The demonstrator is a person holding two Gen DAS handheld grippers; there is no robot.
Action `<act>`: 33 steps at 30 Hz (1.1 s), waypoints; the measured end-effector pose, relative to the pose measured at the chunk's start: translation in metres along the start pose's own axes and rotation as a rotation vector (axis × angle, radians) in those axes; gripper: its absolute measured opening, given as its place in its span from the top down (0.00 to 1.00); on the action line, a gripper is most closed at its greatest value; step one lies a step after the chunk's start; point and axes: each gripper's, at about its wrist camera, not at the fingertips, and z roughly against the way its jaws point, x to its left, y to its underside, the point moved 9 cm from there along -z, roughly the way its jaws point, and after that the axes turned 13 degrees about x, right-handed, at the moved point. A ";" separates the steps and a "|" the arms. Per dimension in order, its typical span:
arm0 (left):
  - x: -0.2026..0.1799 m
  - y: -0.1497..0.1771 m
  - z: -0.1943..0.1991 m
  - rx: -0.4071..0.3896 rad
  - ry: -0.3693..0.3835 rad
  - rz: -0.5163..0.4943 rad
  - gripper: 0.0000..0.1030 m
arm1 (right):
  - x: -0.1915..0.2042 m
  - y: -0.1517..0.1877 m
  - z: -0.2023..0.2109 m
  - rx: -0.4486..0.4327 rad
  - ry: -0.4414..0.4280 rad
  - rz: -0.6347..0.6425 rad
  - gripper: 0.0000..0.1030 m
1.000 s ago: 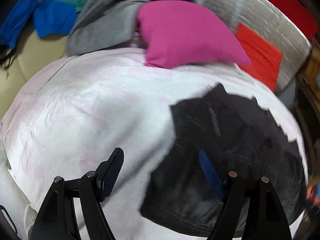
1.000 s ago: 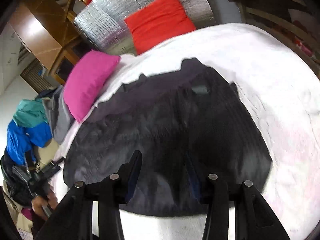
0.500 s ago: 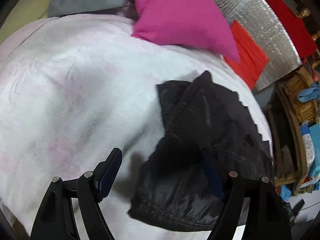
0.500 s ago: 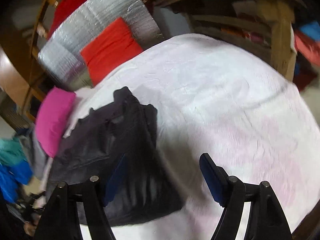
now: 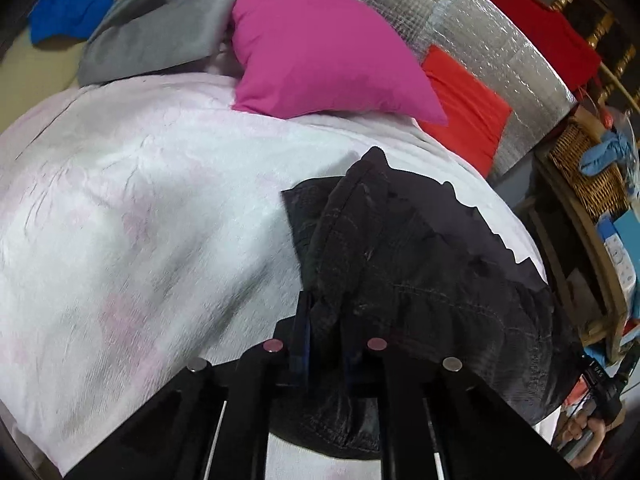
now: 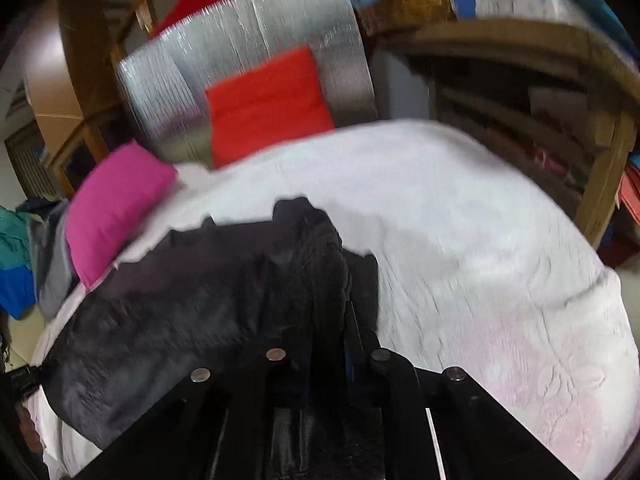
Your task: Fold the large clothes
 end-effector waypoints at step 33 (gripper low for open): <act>-0.044 0.017 -0.034 0.026 -0.242 -0.204 0.34 | 0.061 0.051 -0.012 0.202 -0.149 0.033 0.64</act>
